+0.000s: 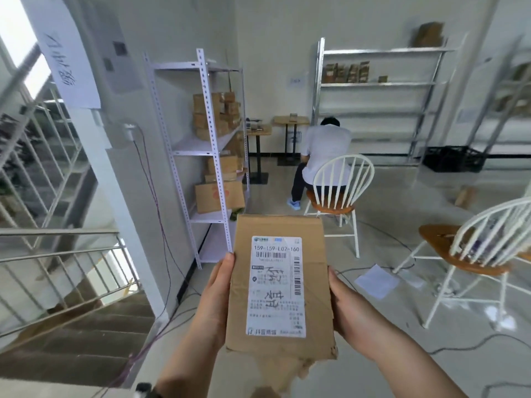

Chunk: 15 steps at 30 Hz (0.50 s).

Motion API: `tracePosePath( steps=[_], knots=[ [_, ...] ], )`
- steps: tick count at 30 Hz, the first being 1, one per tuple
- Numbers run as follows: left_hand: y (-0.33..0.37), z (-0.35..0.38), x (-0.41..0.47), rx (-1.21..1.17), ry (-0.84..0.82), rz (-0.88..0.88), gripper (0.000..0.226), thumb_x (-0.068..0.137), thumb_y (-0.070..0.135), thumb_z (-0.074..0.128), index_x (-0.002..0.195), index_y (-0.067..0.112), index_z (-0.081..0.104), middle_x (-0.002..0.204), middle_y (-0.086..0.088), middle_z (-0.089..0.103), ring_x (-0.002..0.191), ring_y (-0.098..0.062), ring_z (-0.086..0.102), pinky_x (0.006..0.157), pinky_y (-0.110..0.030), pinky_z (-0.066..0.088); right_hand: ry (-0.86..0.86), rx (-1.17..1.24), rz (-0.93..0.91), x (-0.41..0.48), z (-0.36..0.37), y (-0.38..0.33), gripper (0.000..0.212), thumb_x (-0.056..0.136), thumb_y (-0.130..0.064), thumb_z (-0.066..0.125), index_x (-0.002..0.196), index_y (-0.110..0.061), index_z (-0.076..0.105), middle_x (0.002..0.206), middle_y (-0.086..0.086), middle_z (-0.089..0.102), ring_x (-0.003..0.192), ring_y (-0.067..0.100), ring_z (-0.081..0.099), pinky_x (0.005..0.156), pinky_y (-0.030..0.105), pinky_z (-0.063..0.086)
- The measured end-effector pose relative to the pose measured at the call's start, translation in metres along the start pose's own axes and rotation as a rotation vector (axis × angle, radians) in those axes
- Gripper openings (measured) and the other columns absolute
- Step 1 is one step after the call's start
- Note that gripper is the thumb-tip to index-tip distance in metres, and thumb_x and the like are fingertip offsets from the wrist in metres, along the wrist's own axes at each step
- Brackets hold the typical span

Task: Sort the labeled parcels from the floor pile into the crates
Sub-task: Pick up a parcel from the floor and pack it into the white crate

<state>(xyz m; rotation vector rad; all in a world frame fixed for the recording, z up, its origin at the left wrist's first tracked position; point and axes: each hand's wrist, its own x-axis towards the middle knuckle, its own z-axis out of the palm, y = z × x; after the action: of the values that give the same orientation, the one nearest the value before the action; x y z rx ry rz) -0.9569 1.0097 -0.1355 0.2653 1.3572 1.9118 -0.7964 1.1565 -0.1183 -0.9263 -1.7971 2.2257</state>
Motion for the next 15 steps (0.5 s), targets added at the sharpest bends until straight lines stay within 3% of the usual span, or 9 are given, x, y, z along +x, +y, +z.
tracePosePath(
  steps=[4, 7, 13, 15],
  knots=[
    [0.010, 0.008, -0.001, 0.018, -0.111, -0.011, 0.091, 0.052, 0.071, 0.073, 0.125, 0.018, 0.058, 0.120, -0.016, 0.065, 0.112, -0.038, 0.061, 0.100, -0.060, 0.041, 0.066, -0.019, -0.058, -0.015, 0.006, -0.007, 0.052, 0.091, -0.068, 0.021, 0.128, -0.048, 0.051, 0.120, -0.011, 0.066, 0.114, 0.015, 0.060, 0.090, 0.035, 0.051],
    [0.016, 0.015, 0.006, 0.095, -0.206, -0.014, 0.093, 0.053, 0.078, 0.070, 0.127, 0.023, 0.057, 0.124, -0.014, 0.063, 0.114, -0.035, 0.061, 0.101, -0.058, 0.042, 0.150, -0.004, -0.095, -0.030, 0.008, -0.011, 0.054, 0.090, -0.070, 0.021, 0.121, -0.046, 0.058, 0.114, -0.009, 0.069, 0.111, 0.017, 0.062, 0.097, 0.040, 0.049],
    [0.013, 0.063, 0.001, 0.293, -0.464, -0.069, 0.093, 0.052, 0.082, 0.065, 0.122, 0.020, 0.060, 0.118, -0.013, 0.067, 0.109, -0.032, 0.064, 0.100, -0.055, 0.044, 0.471, 0.181, -0.162, -0.096, 0.010, 0.012, 0.054, 0.089, -0.068, 0.024, 0.111, -0.041, 0.066, 0.112, -0.007, 0.070, 0.114, 0.021, 0.060, 0.101, 0.046, 0.046],
    [0.000, 0.087, -0.014, 0.320, -0.603, -0.115, 0.081, 0.060, 0.078, 0.059, 0.119, 0.022, 0.063, 0.113, -0.010, 0.069, 0.105, -0.031, 0.066, 0.096, -0.056, 0.047, 0.622, 0.250, -0.166, -0.128, 0.009, 0.032, 0.056, 0.089, -0.068, 0.025, 0.115, -0.038, 0.065, 0.115, -0.007, 0.069, 0.114, 0.021, 0.060, 0.101, 0.046, 0.046]
  ],
)
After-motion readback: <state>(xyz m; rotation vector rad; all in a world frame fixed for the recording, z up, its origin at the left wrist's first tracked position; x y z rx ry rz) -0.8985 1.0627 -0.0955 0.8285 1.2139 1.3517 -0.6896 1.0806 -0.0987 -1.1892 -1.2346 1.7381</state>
